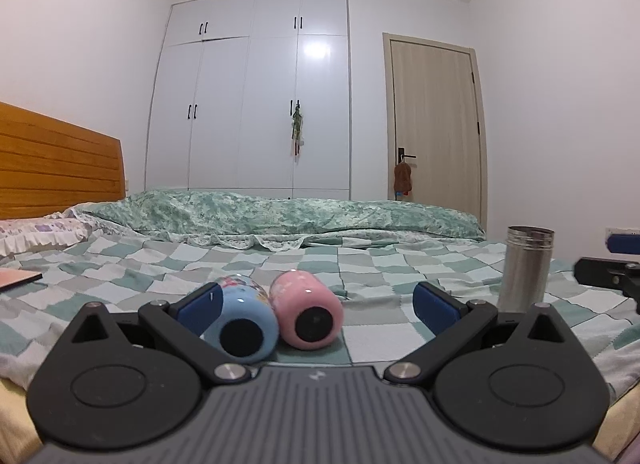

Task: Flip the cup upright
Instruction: 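Move the right tool down toward the pink cup lying on its side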

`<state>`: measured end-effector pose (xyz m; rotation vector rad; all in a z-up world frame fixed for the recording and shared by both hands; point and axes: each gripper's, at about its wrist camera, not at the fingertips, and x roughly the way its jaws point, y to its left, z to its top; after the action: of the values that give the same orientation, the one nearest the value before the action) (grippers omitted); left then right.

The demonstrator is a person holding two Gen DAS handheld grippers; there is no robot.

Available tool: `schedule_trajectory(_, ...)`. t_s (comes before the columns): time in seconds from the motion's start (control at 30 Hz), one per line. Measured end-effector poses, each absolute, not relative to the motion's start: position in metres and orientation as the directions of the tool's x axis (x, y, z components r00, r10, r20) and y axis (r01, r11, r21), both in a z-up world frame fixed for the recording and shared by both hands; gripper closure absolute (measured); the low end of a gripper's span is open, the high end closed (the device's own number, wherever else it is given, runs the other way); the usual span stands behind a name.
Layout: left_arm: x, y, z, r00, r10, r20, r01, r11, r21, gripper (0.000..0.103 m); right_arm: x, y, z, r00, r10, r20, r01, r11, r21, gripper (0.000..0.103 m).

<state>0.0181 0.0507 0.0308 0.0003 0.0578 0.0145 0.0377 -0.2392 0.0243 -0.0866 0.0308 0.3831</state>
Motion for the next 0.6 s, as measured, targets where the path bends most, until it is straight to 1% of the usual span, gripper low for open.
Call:
schedule_trajectory(0.13,0.027,0.069,0.037,0.997,0.012,-0.070,-0.011,1.000,0.013,0.000,0.050,-0.207,0.035,0.910,0.409,-0.064,-0.413,0.906,-0.088,0.000)
schedule_trajectory(0.27,0.039,0.088,0.039,0.995,0.002,-0.105,-0.001,1.000,0.018,0.000,0.064,-0.173,0.040,0.894,0.437,-0.098,-0.446,0.889,-0.101,0.000)
schedule_trajectory(0.6,0.079,0.136,0.048,0.979,-0.005,-0.204,0.020,0.997,0.069,0.000,0.118,-0.089,0.051,0.851,0.475,-0.223,-0.507,0.855,-0.113,0.000)
